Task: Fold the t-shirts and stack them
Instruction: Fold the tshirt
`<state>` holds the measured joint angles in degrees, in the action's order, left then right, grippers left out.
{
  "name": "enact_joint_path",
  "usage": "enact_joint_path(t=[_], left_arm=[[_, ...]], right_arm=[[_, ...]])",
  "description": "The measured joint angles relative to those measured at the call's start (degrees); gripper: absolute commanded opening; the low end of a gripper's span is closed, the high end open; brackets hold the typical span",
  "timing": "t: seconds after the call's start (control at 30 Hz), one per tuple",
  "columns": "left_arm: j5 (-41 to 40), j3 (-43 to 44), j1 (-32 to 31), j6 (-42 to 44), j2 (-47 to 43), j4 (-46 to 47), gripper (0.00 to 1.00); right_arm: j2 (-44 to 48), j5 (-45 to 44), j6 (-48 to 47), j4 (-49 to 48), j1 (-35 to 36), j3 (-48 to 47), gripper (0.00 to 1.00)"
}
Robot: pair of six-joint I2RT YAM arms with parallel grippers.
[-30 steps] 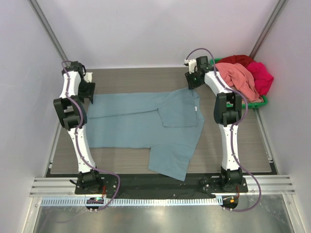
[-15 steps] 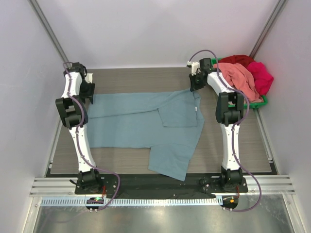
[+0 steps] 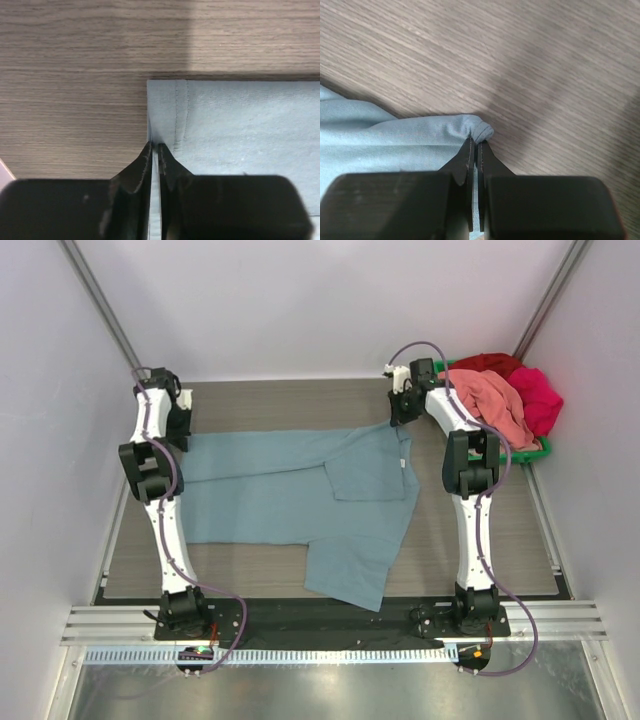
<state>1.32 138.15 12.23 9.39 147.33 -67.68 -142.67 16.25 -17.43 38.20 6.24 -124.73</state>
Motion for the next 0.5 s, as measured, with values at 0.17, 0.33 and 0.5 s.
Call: enact_joint_path(t=[0.17, 0.33, 0.5], left_arm=[[0.00, 1.38, -0.13, 0.11, 0.83, -0.46, 0.00], [-0.17, 4.31, -0.13, 0.22, 2.40, -1.27, 0.00], [-0.22, 10.32, -0.22, 0.24, 5.60, -0.87, 0.00]], right_arm=[[-0.66, -0.02, 0.00, -0.20, 0.00, -0.98, 0.01], [-2.67, -0.26, 0.11, -0.72, 0.02, -4.22, 0.01], [-7.02, -2.34, 0.68, -2.78, 0.15, -10.97, 0.01]])
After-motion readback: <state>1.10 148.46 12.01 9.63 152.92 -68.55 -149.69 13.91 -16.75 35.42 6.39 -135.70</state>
